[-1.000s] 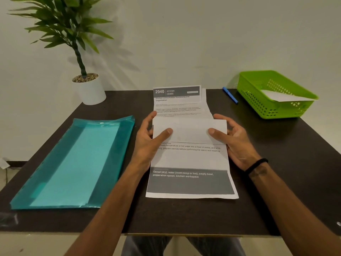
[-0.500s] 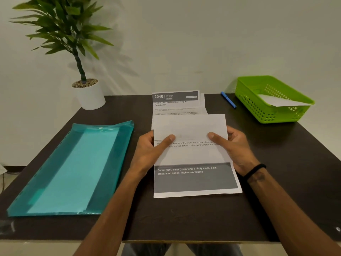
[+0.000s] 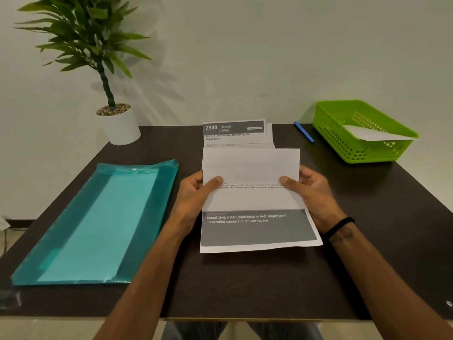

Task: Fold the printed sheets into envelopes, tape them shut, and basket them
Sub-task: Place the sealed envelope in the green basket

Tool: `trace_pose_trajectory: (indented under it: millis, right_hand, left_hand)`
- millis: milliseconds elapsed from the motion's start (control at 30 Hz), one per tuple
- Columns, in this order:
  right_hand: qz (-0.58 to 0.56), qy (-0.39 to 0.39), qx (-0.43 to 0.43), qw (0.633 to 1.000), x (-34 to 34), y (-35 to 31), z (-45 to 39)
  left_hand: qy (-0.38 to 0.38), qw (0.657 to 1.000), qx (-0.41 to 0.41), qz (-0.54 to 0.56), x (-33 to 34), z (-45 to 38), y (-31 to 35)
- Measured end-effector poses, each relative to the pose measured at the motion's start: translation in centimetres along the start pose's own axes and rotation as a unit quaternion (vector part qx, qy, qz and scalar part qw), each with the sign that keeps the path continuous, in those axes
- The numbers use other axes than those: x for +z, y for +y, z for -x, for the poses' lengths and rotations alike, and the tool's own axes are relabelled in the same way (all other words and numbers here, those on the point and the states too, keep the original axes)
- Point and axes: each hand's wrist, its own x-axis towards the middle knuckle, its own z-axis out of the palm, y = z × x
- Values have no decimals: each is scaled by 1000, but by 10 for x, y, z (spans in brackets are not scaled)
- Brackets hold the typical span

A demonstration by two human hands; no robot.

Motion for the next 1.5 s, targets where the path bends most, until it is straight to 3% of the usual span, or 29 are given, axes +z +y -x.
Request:
trace_pose_trajectory:
  millis: [567,1100,1167,1300,1500]
  right_hand:
    - [10,25,13,1000,0,-8,1]
    - [-133,0,60,989,-4,-8,2]
    - [-111,-13,41,993,-2,-6,3]
    - [55,-55,-15,997,-3,5,4]
    - [97,-49,-36,993,-1,4,12]
  left_hand:
    - [13,999,-10,41,-1,-4,6]
    - [7,997,-19,76,-4,-1,5]
    - [19,998,-7,63,-6,-3,0]
    - [13,998,10,67,-7,-5,-7]
    - [20,997,21,65,-4,4,-1]
